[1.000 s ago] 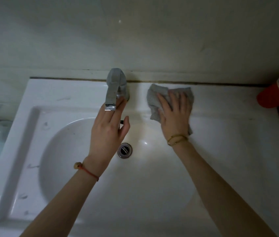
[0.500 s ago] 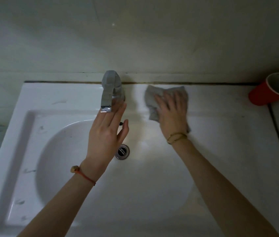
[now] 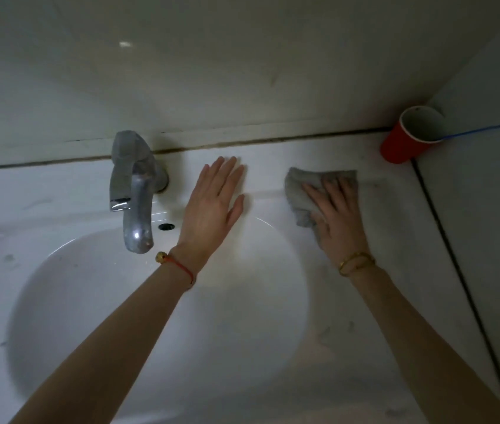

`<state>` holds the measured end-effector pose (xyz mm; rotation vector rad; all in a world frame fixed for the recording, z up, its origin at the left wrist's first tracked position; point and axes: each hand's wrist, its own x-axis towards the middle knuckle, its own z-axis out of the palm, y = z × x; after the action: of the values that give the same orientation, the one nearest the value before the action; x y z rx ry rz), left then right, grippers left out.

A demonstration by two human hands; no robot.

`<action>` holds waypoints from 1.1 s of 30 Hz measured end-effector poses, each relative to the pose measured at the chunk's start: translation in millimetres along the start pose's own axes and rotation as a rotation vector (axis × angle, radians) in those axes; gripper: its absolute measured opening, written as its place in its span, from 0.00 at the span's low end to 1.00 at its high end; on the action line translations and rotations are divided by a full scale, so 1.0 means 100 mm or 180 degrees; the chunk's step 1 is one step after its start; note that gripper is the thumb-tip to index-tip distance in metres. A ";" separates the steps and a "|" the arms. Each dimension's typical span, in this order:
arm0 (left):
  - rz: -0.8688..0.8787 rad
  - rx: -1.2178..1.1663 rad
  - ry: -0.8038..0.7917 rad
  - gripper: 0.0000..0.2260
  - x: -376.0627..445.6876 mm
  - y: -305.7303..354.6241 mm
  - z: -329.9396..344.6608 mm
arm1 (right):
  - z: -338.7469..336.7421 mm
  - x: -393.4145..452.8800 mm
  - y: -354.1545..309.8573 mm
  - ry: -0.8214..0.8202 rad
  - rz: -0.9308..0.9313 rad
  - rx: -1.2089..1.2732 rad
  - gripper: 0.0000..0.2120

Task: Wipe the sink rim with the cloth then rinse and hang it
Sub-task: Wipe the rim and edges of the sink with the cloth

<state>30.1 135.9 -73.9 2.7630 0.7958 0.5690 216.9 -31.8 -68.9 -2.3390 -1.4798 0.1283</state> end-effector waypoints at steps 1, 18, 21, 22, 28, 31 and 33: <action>-0.0032 0.0000 -0.0011 0.21 0.02 -0.03 0.04 | 0.05 -0.10 -0.04 -0.0076 -0.0058 0.0039 0.21; -0.0124 -0.0211 0.0016 0.22 -0.01 -0.15 0.23 | 0.15 -0.94 0.01 -0.0456 -0.0195 0.0113 0.21; -0.0117 -0.0207 0.0018 0.22 -0.02 -0.17 0.24 | 0.14 -0.55 0.09 -0.0305 0.0074 -0.0011 0.20; -0.0108 -0.0200 0.0023 0.22 -0.02 -0.16 0.25 | 0.14 -0.40 0.09 -0.0156 0.0302 -0.0019 0.18; -0.0117 -0.0170 0.0010 0.22 -0.02 -0.17 0.24 | 0.19 -0.84 -0.10 -0.0309 0.0115 0.0214 0.21; -0.0105 -0.0156 -0.0001 0.22 -0.02 -0.16 0.24 | 0.09 -1.21 0.04 -0.0657 -0.0231 0.0296 0.23; -0.0106 -0.0133 -0.0021 0.22 -0.02 -0.16 0.23 | 0.05 -1.07 0.22 -0.0515 -0.0151 0.0210 0.21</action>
<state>30.5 146.1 -99.8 2.7071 0.8177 0.5633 186.4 -133.9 -93.7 -2.2853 -1.5795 0.3560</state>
